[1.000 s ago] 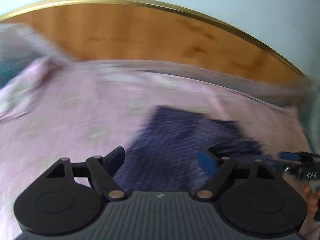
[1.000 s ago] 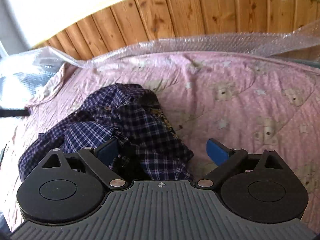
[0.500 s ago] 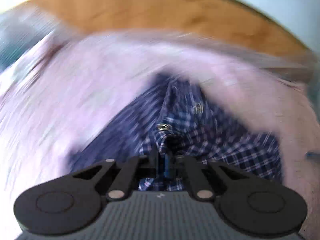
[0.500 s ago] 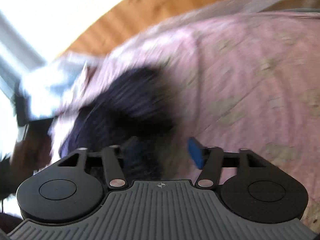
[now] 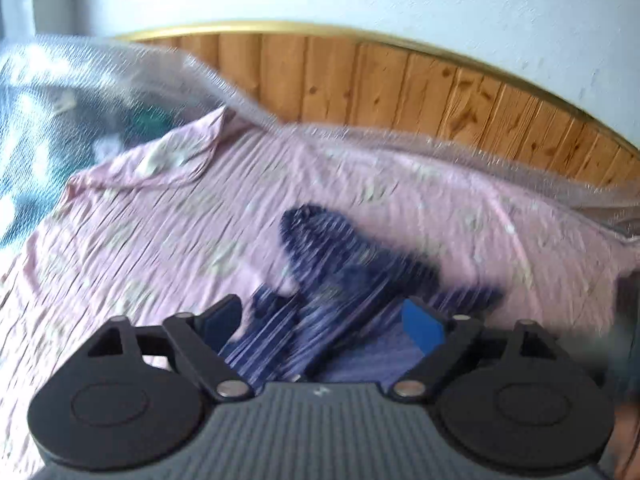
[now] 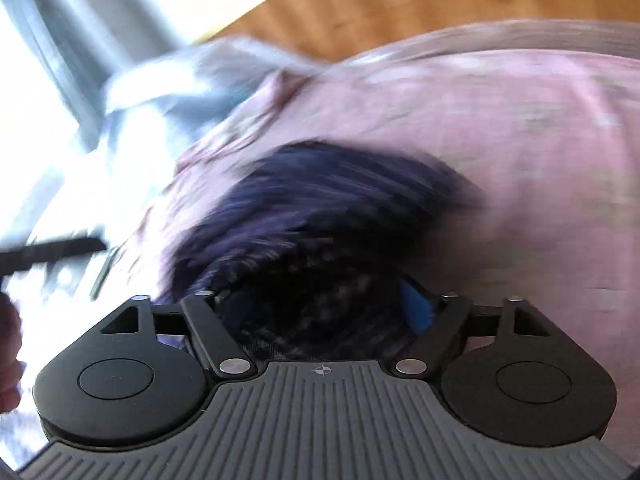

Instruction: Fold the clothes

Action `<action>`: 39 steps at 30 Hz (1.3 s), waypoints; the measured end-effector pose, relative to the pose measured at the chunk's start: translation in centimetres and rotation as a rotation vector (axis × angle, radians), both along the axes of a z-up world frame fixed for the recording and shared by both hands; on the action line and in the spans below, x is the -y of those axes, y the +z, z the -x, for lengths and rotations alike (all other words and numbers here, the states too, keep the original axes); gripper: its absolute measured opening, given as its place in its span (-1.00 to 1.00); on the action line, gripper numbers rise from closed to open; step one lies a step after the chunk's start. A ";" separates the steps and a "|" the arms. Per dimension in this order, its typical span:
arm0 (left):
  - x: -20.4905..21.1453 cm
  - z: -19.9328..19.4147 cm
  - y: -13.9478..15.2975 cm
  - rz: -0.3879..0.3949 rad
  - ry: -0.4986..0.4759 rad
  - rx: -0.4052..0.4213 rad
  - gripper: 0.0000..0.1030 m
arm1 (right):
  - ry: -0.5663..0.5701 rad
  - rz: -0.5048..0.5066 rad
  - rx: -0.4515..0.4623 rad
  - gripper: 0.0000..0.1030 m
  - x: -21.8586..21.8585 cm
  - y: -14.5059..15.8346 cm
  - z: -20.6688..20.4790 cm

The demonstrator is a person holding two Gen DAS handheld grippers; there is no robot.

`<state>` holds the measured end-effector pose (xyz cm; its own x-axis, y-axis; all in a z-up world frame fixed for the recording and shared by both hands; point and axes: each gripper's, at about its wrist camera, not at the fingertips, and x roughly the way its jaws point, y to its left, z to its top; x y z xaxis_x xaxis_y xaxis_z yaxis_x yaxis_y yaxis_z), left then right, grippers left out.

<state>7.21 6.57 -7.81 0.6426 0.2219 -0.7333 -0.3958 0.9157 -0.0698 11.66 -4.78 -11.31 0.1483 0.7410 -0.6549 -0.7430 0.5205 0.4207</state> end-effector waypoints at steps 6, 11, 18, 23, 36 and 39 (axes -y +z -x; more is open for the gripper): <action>4.7 -3.8 -2.8 -0.101 -0.179 -0.150 0.85 | 0.345 0.067 0.298 0.14 -7.1 1.0 9.0; 2.9 -2.1 -7.0 -0.083 -0.087 -0.258 -0.85 | 0.501 0.062 0.266 0.13 -6.7 -0.4 13.6; -4.2 8.7 -6.6 0.061 0.192 -0.239 -0.82 | 0.382 -0.097 -0.079 0.18 0.1 3.6 5.1; -4.8 12.7 -3.4 0.004 0.275 -0.148 0.30 | 0.156 -0.084 -0.070 0.52 0.6 4.0 -2.7; 1.6 2.6 -2.2 -0.273 0.127 -0.119 0.74 | 0.383 -0.090 -0.077 0.10 -16.4 2.5 -5.0; 0.1 1.7 -3.2 -0.271 0.182 -0.129 0.45 | 0.415 -0.136 -0.094 0.10 -17.1 3.6 -6.2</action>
